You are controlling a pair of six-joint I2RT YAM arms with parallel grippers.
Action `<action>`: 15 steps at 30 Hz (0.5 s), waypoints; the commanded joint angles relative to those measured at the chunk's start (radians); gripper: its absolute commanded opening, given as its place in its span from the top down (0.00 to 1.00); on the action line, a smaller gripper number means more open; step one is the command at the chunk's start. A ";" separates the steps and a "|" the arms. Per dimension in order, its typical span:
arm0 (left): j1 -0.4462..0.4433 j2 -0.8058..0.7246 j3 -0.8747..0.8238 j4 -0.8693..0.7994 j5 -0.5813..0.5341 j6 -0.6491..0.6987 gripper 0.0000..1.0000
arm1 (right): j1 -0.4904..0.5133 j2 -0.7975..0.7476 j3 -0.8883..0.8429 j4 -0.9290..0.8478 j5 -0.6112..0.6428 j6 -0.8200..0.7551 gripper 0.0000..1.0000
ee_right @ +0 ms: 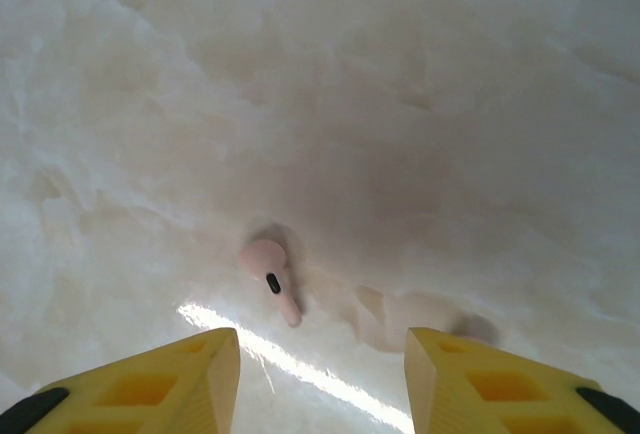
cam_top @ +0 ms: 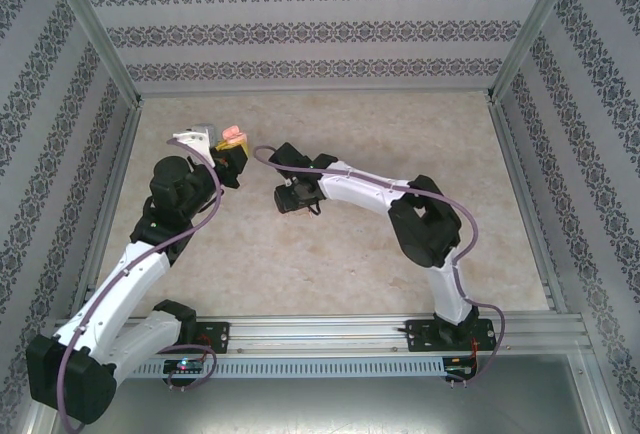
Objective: Insert the wireless bluetooth earbuds into the charging case
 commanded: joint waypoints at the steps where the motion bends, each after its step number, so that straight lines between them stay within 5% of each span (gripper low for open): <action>1: 0.014 -0.029 -0.016 0.070 -0.047 -0.026 1.00 | 0.016 0.050 0.061 -0.054 0.007 0.019 0.54; 15: 0.019 -0.035 -0.021 0.091 -0.054 -0.032 1.00 | 0.026 0.175 0.186 -0.100 -0.027 -0.006 0.54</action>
